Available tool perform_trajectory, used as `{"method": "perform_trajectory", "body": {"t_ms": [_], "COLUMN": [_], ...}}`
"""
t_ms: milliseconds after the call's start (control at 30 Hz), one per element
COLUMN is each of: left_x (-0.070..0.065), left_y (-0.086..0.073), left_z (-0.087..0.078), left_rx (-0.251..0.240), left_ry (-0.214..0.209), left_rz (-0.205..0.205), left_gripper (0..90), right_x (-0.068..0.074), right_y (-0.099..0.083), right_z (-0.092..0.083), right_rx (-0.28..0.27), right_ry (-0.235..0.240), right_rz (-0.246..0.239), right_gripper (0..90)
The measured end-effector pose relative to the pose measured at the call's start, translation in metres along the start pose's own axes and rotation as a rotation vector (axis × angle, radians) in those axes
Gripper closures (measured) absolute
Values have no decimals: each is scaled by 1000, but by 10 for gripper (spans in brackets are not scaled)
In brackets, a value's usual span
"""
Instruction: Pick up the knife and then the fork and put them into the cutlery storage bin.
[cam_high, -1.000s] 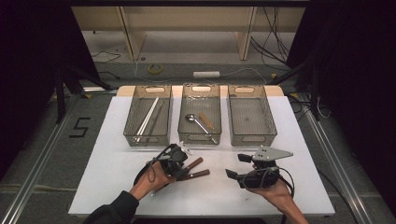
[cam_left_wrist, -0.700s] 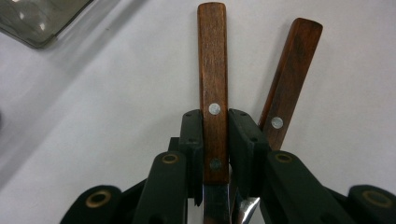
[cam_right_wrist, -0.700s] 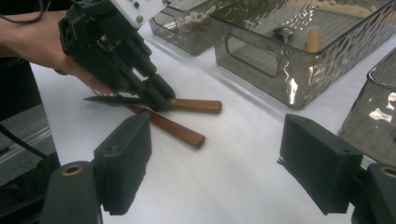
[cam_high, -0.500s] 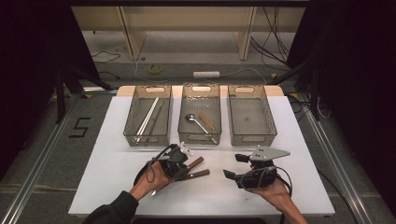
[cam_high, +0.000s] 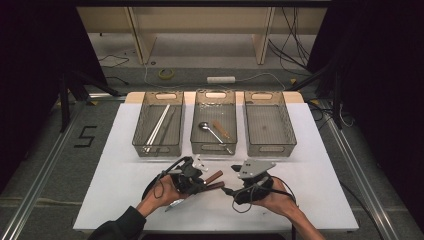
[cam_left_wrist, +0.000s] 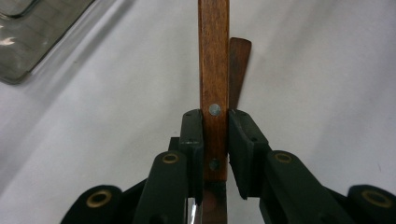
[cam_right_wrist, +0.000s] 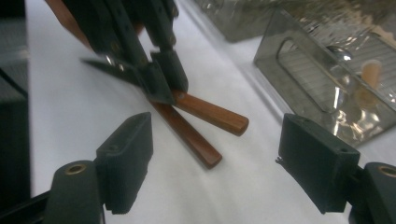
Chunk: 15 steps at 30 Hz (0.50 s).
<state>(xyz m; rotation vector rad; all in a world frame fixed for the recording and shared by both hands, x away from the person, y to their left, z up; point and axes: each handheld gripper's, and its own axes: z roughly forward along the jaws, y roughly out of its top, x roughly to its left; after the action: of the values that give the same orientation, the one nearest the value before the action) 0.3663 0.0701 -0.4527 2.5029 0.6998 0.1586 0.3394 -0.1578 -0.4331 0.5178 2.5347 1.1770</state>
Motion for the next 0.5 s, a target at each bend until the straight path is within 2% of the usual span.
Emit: {"method": "perform_trajectory", "body": {"t_ms": [133,267,500], "left_x": [-3,-5,-10], "left_y": [-1,-1,-1], "left_z": [-1,-1,0], "left_rx": [-4,3,4], "left_ry": [-10,-14,-23], "left_rz": [16,35,56], "left_gripper": [757,757,757], "right_x": [3,6,3], "right_y": [2,3,3], "right_z": [18,30,46], "right_rx": [63,100,151], "right_ry": [-21,-28,-22], "right_rz": [-107,-173,-241], "right_gripper": [280,290,297]}}
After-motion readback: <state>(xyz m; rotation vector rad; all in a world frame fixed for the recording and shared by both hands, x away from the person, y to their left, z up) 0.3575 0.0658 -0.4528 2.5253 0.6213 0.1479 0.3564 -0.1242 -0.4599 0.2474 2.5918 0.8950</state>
